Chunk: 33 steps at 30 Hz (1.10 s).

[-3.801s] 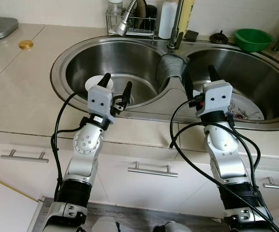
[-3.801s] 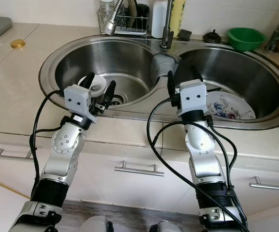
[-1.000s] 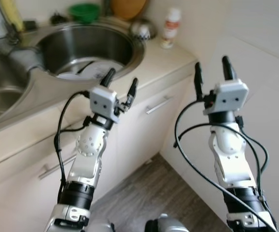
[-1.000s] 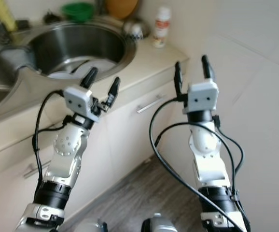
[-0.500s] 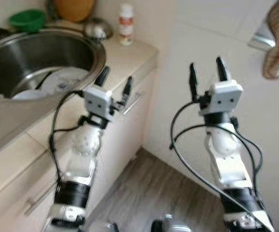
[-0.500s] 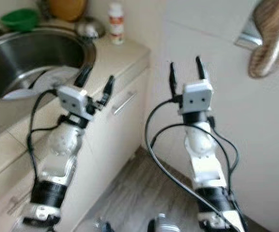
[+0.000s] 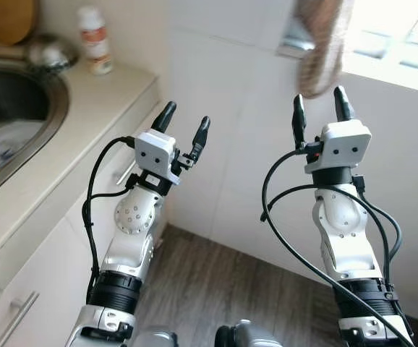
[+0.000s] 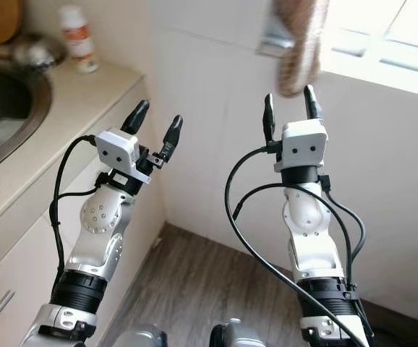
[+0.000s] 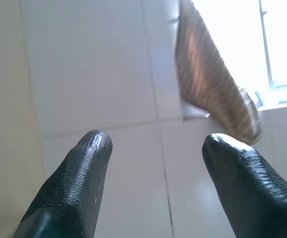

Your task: Kitchen organization

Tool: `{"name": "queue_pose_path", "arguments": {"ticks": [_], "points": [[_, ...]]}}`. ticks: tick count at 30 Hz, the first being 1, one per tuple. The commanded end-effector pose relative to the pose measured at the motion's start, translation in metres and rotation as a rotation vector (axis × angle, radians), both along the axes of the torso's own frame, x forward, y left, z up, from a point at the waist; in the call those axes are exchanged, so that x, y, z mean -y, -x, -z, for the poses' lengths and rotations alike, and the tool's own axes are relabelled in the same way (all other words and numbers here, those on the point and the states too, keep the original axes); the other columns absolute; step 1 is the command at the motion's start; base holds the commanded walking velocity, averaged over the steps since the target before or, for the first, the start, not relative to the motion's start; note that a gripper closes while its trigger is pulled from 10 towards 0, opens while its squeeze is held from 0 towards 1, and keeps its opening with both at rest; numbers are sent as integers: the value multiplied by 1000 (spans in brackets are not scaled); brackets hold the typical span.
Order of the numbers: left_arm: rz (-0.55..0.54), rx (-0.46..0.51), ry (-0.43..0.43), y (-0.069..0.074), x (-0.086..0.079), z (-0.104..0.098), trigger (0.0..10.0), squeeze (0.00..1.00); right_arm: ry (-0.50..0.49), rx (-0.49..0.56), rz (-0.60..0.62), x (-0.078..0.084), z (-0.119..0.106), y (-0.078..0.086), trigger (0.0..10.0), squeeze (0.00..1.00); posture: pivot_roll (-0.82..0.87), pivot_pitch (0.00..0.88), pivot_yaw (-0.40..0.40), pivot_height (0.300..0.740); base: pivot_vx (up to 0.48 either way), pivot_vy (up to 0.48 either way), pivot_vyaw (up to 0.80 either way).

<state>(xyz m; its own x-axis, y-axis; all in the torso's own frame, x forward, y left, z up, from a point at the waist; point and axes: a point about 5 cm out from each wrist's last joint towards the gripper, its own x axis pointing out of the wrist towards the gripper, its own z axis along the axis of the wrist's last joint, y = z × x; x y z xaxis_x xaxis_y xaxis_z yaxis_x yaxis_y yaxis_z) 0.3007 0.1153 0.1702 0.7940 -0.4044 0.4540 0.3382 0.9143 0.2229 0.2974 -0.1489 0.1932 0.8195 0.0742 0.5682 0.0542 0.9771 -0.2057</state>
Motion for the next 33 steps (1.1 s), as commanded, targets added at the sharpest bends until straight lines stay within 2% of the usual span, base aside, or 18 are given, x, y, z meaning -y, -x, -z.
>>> {"name": "queue_pose_path", "arguments": {"ticks": [1, 5, 9, 16, 18, 23, 25, 30, 33], "points": [[-9, 5, -5, 0, -2, -2, 10000, 0, 2, 13, -11, -4, -4, 0, 10000, 0, 159, 0, -49, 740, 0, -337, -800], [-12, -5, -7, -1, -1, 0, 10000, 0, 4, 12, -6, -3, -3, 0, 10000, 0, 157, 0, -48, 740, 0, -409, -800], [-16, -10, 35, -1, -4, -1, 10000, 0, 4, 11, -5, -3, -3, 0, 10000, 0, 158, 0, -48, 740, 0, 0, -800], [-15, -10, -14, -1, -1, 1, 10000, 0, 5, 7, -5, -4, -2, -1, 10000, 0, 161, 0, -50, 740, 0, 0, -800], [-22, -12, -25, -1, -2, 2, 10000, 0, 8, 5, -4, -4, -2, -1, 10000, 0, 160, 0, -50, 740, 0, -461, -800], [-24, -14, -18, -1, -2, 2, 10000, 0, 15, -5, 4, -4, 0, -2, 10000, 0, 161, 0, -50, 740, 0, -459, -800], [-20, -12, 2, -1, -2, 2, 10000, 0, 16, -10, 5, -4, 1, -2, 10000, 0, 161, 0, -49, 740, 0, 0, -800], [-23, -20, -13, -1, -1, 3, 10000, 0, 20, -18, 2, -5, 3, -3, 10000, 0, 161, 0, -50, 740, 0, 0, -800], [-24, -21, -15, -1, -1, 4, 10000, 0, 50, -25, 4, -7, 5, -3, 10000, 0, 162, 0, -51, 740, 0, 0, 0]]}}
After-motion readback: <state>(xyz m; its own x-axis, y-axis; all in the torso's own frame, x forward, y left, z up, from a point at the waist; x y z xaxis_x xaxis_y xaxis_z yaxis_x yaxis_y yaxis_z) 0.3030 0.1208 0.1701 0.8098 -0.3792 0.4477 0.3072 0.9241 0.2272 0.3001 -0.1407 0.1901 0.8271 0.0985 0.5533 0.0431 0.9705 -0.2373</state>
